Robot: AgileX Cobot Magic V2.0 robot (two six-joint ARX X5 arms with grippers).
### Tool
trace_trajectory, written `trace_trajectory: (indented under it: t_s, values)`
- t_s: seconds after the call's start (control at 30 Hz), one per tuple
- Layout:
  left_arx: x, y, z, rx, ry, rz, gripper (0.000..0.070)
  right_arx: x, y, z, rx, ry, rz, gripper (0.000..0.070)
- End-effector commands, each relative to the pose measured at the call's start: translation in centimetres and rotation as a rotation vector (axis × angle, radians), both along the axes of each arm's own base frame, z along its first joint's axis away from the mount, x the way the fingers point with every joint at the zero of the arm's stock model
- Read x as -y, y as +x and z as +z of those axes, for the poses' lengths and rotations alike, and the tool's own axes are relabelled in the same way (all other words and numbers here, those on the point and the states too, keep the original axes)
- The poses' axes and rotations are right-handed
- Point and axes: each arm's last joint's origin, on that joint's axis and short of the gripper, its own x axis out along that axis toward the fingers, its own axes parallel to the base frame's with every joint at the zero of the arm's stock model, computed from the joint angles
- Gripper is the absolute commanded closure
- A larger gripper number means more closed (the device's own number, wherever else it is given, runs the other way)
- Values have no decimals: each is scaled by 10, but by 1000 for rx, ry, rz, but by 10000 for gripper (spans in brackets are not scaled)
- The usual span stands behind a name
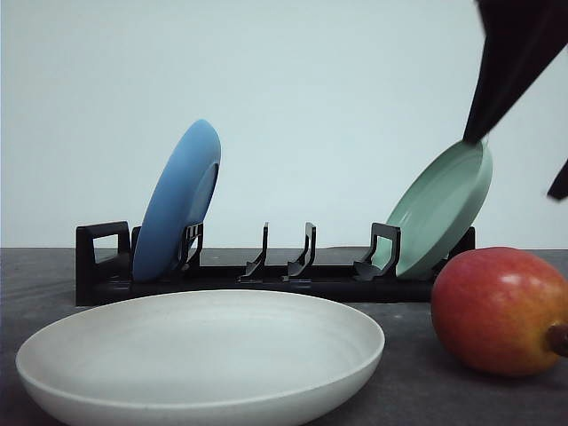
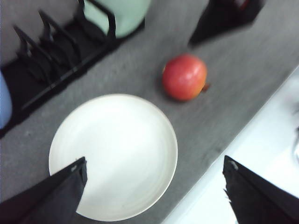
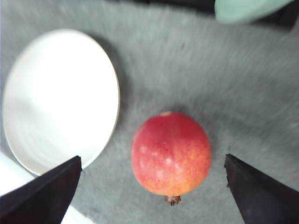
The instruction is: Place pomegranate in white plate
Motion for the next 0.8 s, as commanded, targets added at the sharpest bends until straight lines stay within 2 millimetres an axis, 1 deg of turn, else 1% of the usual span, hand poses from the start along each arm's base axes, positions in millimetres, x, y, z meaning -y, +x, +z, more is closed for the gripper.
trace_trajectory:
  t_s: [0.0, 0.1, 0.2, 0.27, 0.53, 0.63, 0.77]
  values:
    - [-8, -4, 7, 1, -49, -15, 143, -6, 7, -3, -13, -11, 24, 67]
    - [-25, -7, 14, -7, -127, 3, 144, -13, 15, -14, -49, -31, 56, 67]
    - [-39, -10, 12, -14, -170, 13, 144, -18, 22, -25, -76, -47, 76, 67]
    - [-47, -11, 6, -16, -184, 17, 144, -22, 26, -31, -90, -57, 90, 67]
    - [-71, -15, -34, -49, -243, 50, 145, -34, 35, -55, -132, -162, 129, 67]
    - [-79, -17, -42, -63, -271, 63, 145, -38, 37, -64, -157, -194, 144, 67]
    - [-88, -18, -43, -68, -297, 69, 145, -43, 40, -73, -184, -207, 161, 68]
